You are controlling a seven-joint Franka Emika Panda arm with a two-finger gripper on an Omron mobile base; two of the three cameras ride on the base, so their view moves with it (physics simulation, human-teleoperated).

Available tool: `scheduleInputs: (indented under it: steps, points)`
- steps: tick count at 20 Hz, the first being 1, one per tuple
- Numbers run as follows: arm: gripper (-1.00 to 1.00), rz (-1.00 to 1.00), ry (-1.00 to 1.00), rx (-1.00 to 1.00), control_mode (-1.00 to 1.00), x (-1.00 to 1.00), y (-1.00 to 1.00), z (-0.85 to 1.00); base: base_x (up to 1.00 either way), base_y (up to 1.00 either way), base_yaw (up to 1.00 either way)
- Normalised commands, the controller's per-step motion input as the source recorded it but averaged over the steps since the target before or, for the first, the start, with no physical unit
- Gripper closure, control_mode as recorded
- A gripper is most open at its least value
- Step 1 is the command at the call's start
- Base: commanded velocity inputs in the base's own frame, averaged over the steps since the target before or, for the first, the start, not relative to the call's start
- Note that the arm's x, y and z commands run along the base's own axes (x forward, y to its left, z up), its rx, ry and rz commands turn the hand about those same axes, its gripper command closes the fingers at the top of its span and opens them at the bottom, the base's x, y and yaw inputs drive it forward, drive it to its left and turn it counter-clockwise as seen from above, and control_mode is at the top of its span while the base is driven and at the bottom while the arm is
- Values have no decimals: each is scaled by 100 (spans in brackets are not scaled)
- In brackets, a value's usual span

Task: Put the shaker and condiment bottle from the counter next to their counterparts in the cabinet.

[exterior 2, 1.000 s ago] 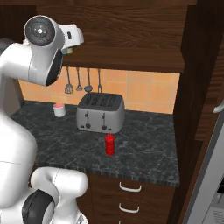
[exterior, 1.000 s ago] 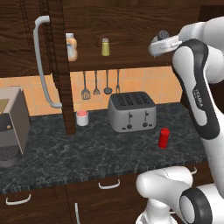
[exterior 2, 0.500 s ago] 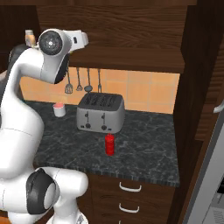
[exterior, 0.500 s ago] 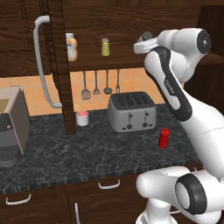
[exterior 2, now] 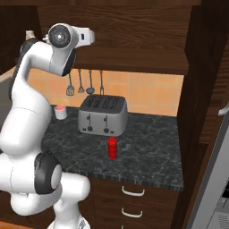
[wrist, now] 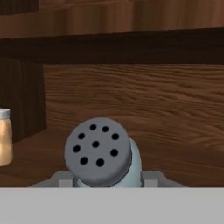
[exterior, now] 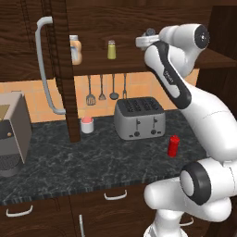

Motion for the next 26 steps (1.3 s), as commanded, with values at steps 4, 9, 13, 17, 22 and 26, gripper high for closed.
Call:
scheduleInputs:
  steps: [4, 9, 13, 17, 22, 26]
  points:
    - [100, 7, 12, 4, -100, 17, -2, -35, 0, 0, 0]
    - [100, 2, 18, 1, -100, 39, 0, -35, 0, 0, 0]
    - [100, 1, 18, 0, -100, 33, 0, -26, 0, 0, 0]
    - [100, 12, -2, 0, -100, 8, 2, -19, 0, 0, 0]
    - [100, 9, -2, 0, -100, 34, 15, -19, 0, 0, 0]
    - [100, 4, 0, 0, -100, 57, 29, -24, 0, 0, 0]
